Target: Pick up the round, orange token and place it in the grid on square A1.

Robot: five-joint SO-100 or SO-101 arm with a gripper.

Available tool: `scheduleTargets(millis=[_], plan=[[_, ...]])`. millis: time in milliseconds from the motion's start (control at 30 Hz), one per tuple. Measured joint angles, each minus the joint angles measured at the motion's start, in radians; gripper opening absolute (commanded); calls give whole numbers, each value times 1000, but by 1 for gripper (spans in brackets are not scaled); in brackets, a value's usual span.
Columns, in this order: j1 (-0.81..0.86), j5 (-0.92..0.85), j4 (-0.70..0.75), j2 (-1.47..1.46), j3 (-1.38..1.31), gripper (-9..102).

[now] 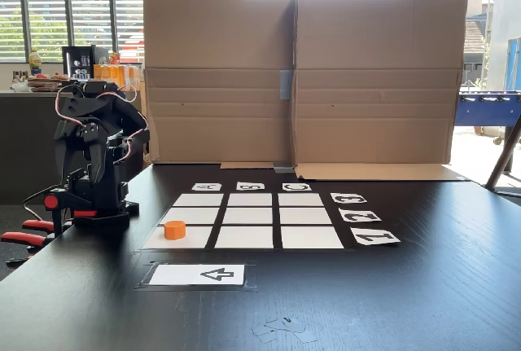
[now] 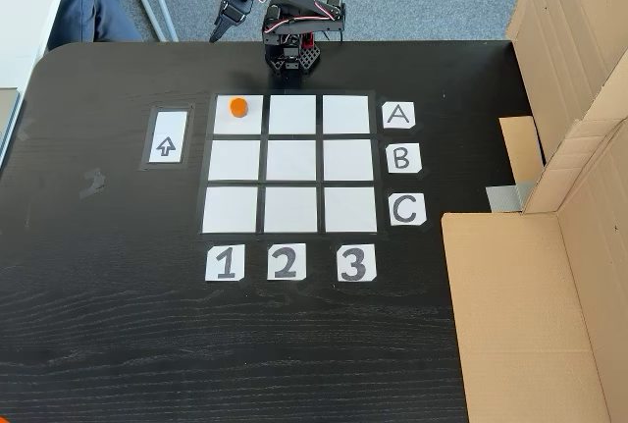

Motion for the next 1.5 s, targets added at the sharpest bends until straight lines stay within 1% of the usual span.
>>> scheduleTargets(millis=[367, 533, 767, 1067, 1167, 1500], plan=[[35, 0, -213, 64, 261, 22], [54, 0, -267, 107, 356, 22], [61, 0, -279, 160, 403, 16], [63, -5, -279, 212, 422, 5], [63, -6, -279, 233, 422, 3], [71, -6, -279, 255, 423, 3]])
